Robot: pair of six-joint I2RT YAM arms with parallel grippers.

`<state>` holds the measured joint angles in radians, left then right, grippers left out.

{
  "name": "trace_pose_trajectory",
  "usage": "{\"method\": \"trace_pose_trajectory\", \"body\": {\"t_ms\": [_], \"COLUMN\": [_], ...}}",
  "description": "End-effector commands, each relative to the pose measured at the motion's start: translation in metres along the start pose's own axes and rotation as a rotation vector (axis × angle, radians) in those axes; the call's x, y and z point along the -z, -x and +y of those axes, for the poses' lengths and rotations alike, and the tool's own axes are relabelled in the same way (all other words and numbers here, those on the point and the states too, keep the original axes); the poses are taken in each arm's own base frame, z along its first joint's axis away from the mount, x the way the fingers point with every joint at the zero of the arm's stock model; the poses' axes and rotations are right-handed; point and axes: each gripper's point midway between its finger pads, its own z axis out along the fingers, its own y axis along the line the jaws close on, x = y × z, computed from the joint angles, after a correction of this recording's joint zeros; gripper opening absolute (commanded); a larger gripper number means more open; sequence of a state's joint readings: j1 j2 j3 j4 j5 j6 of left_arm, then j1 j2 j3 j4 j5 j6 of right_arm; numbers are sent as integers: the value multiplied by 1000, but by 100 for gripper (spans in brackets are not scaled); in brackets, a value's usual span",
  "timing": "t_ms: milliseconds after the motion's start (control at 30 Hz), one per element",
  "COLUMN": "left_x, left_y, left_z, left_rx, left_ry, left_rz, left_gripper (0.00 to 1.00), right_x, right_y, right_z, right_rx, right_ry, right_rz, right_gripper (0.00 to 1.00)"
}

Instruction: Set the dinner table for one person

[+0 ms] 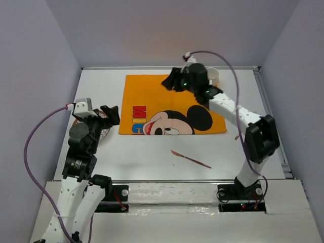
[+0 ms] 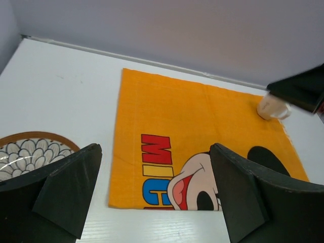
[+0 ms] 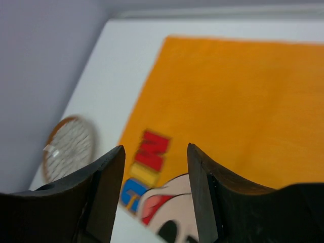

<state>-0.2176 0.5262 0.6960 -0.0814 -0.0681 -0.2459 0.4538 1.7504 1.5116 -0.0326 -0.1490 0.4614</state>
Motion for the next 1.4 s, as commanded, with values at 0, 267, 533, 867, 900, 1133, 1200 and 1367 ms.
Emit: {"method": "trace_pose_trajectory", "body": {"t_ms": [0, 267, 533, 867, 900, 1133, 1200, 1367], "left_x": [10, 27, 26, 25, 26, 27, 27, 29], "left_y": [36, 47, 49, 49, 49, 49, 49, 51], "left_z": [26, 66, 65, 57, 56, 54, 53, 53], "left_rx": [29, 110, 132, 122, 124, 122, 120, 119], "left_ry": [158, 394, 390, 342, 337, 325, 324, 323], "left_rz": [-120, -187, -193, -190, -191, -191, -191, -198], "left_gripper": [99, 99, 99, 99, 99, 99, 99, 99], "right_x": [-27, -65, -100, -135, -139, -147, -148, -143], "right_y": [-96, -202, -273, -336, -346, -349, -349, -335], "right_z": [113, 205, 232, 242, 237, 248, 247, 248], "right_rx": [-140, -187, -201, -304, -313, -377, -378, -335], "right_ry": [303, 443, 469, 464, 453, 456, 444, 441], "right_rz": [126, 308, 430, 556, 569, 571, 575, 539], "right_gripper": [58, 63, 65, 65, 65, 38, 22, 0]}}
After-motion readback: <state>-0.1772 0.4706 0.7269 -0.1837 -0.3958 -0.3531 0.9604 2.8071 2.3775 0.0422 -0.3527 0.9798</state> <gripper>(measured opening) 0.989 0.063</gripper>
